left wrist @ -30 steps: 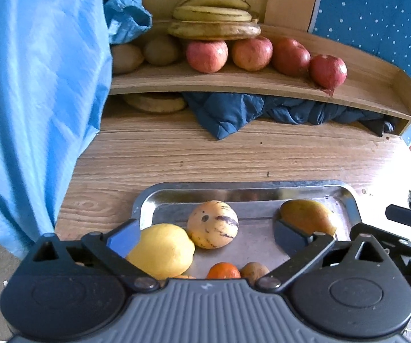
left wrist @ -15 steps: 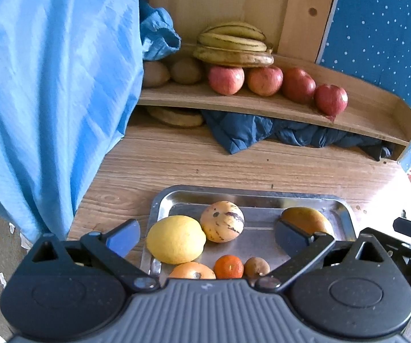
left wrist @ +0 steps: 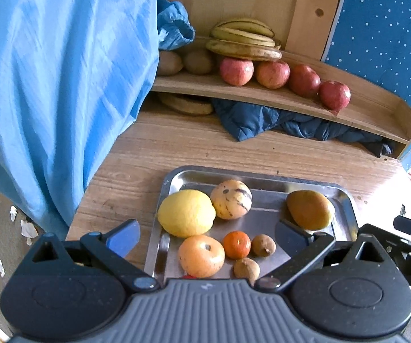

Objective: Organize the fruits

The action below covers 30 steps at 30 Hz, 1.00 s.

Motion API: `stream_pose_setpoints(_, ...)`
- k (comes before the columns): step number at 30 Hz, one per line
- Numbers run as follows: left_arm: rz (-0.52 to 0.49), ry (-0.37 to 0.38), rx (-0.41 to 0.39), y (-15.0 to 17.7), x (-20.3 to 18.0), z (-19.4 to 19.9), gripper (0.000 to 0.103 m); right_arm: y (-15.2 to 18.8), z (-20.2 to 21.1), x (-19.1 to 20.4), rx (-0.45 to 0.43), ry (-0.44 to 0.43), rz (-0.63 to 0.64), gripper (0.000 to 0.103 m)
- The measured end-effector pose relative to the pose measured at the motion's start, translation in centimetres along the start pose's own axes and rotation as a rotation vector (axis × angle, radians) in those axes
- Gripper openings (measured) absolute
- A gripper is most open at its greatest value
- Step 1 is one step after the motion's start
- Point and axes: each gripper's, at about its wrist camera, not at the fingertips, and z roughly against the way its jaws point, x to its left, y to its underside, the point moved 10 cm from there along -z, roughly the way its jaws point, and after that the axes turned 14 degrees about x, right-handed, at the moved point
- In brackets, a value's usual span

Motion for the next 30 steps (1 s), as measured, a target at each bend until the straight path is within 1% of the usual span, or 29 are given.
stream_pose_setpoints(7,-0.004,-0.005,-0.012,0.2,0.3,0.5,0.102,0.2,0.4,0.0,-0.004,0.004,-0.001,0.102)
stream_pose_setpoints(13,-0.012,-0.001,-0.003,0.7,0.5,0.6,0.102,0.4,0.4,0.5,-0.003,-0.003,0.001,0.102)
stream_pose_setpoints(23,-0.032,0.030,-0.009,2.0,1.1,1.5,0.102,1.3,1.4,1.4,-0.012,0.019,-0.013,0.102)
stream_pose_setpoints(30,-0.053,0.055,-0.020,3.6,2.0,2.5,0.102,2.8,2.9,2.5,-0.029,0.046,-0.023,0.102)
